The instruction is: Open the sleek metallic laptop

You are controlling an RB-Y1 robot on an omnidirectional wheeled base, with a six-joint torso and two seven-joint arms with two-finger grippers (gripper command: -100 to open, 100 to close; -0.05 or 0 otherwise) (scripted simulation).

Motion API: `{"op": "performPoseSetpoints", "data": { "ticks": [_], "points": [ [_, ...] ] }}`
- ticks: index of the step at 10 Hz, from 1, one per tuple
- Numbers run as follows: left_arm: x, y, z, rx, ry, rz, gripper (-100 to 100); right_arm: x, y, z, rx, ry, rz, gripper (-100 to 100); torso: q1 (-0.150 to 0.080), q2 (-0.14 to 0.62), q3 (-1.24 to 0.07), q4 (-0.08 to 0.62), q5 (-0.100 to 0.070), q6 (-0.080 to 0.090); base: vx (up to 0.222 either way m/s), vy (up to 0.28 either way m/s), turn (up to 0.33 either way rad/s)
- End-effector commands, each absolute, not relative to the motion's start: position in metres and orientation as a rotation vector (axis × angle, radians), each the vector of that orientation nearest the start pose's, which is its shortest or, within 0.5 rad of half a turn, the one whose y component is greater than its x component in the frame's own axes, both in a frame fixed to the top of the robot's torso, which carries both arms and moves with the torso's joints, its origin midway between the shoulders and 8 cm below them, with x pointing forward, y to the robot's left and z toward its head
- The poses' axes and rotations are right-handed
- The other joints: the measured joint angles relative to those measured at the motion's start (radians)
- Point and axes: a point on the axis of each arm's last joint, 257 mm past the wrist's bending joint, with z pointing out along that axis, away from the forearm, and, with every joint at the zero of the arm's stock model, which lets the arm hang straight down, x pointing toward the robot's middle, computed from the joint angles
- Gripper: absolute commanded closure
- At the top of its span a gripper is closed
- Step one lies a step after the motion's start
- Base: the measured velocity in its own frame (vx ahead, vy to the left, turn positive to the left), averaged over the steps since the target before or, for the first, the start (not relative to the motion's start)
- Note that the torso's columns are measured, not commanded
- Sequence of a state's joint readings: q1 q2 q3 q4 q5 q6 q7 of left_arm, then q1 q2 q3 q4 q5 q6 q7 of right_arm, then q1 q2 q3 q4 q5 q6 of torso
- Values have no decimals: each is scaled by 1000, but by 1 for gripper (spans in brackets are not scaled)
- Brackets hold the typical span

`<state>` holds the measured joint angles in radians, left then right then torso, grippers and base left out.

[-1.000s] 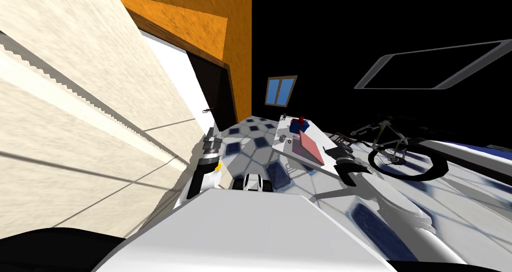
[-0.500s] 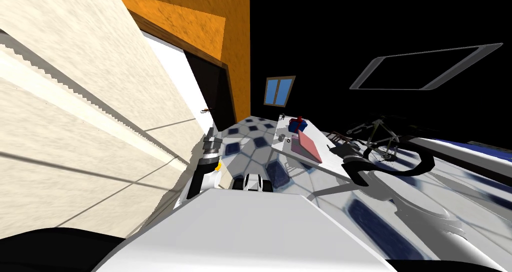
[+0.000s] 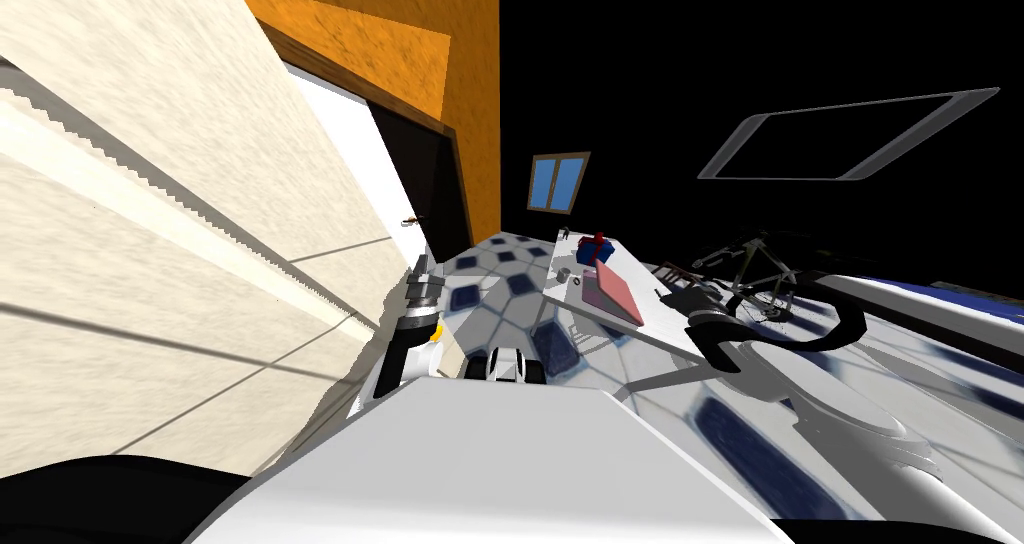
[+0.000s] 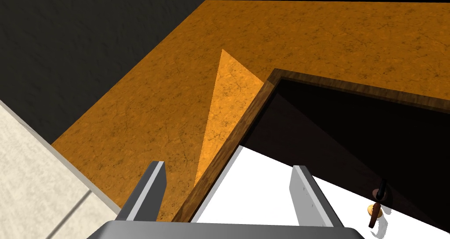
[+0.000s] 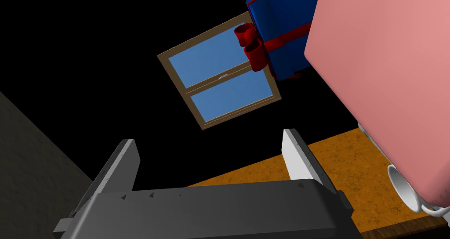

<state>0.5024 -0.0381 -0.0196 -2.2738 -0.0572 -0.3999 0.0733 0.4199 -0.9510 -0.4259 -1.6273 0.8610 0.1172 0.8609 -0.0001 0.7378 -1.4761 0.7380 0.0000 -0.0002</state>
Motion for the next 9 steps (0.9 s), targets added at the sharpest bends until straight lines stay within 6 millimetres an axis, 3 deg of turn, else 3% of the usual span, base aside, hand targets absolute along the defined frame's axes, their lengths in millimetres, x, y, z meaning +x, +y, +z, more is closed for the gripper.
{"op": "performPoseSetpoints", "data": {
  "ticks": [1, 3, 9],
  "points": [
    [362, 274, 1, -772, 665, -1324, 0, 401, -670, -70, -604, 1573, -1266, -100, 0, 0, 0, 0, 0, 0, -7, 7, -23],
    [362, 274, 1, -772, 665, -1324, 0, 401, -670, -70, -604, 1573, -1266, -100, 0, 0, 0, 0, 0, 0, 0, 0, 0],
    [362, 274, 1, -772, 665, -1324, 0, 405, -685, -27, -627, 1557, -1243, -100, 0, 0, 0, 0, 0, 0, -15, 16, -52]
  ]
}}
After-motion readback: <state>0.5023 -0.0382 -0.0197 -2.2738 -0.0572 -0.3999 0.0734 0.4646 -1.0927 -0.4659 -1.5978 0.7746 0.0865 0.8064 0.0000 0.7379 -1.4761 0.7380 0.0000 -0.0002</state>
